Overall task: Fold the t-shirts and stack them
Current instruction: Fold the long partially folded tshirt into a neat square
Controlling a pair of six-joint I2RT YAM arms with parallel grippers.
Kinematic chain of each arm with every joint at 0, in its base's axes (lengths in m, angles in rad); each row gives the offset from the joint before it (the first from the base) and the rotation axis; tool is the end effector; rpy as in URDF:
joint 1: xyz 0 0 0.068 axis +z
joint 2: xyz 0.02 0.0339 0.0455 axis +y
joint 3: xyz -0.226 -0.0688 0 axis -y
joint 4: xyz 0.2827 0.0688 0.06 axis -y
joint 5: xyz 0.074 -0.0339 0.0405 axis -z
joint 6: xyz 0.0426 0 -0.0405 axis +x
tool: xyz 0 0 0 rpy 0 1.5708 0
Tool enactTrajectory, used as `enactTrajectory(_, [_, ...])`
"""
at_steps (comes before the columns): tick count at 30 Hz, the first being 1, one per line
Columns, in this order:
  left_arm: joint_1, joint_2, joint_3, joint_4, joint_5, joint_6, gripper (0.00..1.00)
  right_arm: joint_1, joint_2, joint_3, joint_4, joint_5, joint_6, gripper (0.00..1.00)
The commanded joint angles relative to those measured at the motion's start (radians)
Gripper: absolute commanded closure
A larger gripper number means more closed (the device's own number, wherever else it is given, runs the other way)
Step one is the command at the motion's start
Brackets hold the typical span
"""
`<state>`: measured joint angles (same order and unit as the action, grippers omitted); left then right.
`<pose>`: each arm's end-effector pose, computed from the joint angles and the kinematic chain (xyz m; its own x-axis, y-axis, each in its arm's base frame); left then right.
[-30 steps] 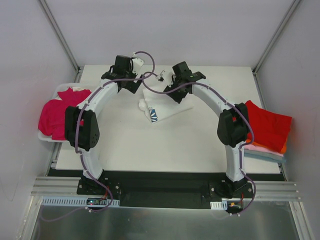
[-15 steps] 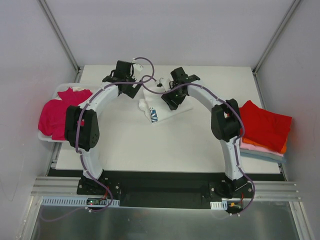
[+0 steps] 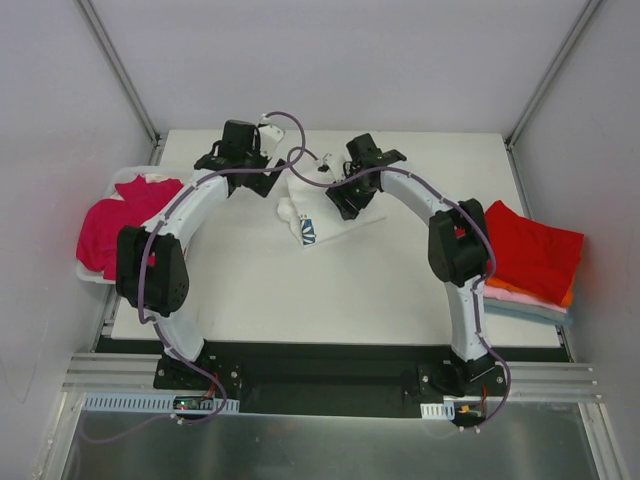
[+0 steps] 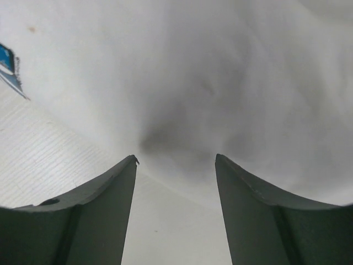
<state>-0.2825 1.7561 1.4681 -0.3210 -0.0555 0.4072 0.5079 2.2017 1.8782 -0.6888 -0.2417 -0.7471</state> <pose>0.4283 -0.1219 0.2462 -0.4115 0.5312 -0.7406 0.4330 0.8290 0.3540 0.4333 0.2528 0.1652 -0.1475 -0.8372 -0.5267 -0.9313 0.2969 -0.2112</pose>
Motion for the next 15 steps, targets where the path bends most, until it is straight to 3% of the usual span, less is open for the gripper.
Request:
enactTrajectory(1, [-0.018, -0.098, 0.060, 0.011, 0.112, 0.002, 0.01, 0.015, -0.183, -0.037, 0.017, 0.064, 0.022, 0.37])
enactTrajectory(15, [-0.086, -0.009, 0.038, 0.011, 0.379, 0.062, 0.01, 0.015, -0.430, -0.318, 0.133, 0.396, 0.011, 0.37])
